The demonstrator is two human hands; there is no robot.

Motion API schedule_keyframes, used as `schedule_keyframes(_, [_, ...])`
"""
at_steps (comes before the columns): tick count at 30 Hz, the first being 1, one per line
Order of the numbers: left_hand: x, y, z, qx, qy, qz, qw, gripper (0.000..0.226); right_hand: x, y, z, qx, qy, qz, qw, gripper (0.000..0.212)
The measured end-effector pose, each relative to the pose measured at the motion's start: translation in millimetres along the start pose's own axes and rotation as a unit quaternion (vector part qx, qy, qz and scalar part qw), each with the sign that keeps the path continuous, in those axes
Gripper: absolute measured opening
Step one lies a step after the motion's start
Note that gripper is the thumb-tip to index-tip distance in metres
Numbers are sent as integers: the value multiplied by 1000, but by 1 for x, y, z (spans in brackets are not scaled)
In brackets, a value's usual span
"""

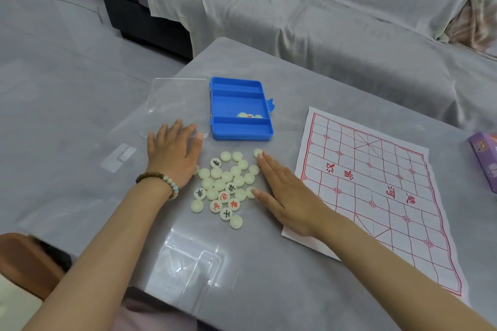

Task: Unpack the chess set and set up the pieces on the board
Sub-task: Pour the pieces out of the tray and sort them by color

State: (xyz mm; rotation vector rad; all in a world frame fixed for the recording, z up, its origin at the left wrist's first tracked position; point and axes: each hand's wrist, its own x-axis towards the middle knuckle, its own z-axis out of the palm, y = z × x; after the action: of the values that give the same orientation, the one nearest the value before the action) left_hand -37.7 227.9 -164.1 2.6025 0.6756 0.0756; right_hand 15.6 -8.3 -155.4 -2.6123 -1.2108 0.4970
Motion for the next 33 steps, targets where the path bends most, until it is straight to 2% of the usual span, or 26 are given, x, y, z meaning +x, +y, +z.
schedule_keyframes(8, [0, 0, -1, -3, -5, 2, 1000, 50, 21, -11, 0, 44, 21, 35, 998, 67])
schedule_keyframes(11, [0, 0, -1, -4, -7, -1, 1000, 50, 24, -28, 8, 22, 24, 7, 999, 65])
schedule_keyframes(15, [0, 1, -2, -14, -19, -10, 1000, 51, 33, -37, -3, 93, 100, -10, 991, 54])
schedule_keyframes(17, [1, 2, -3, -17, -21, -12, 1000, 51, 54, -29, -22, 60, 161, -2, 985, 54])
schedule_keyframes(19, [1, 3, -4, -21, -23, -11, 999, 51, 84, -19, -40, 30, 175, 4, 984, 55])
schedule_keyframes(24, [1, 1, -5, -29, -18, -7, 999, 50, 142, -2, -49, -8, 53, 30, 998, 53])
schedule_keyframes(26, [1, 1, -4, -27, -17, -5, 999, 50, 147, -1, -45, -25, 44, 34, 998, 48])
schedule_keyframes(31, [2, -1, -3, -32, -21, -2, 999, 49, 141, 3, -46, -92, 142, 13, 986, 33])
schedule_keyframes(33, [2, -1, -3, -32, -20, -2, 999, 49, 143, 7, -50, -95, 144, 4, 985, 29])
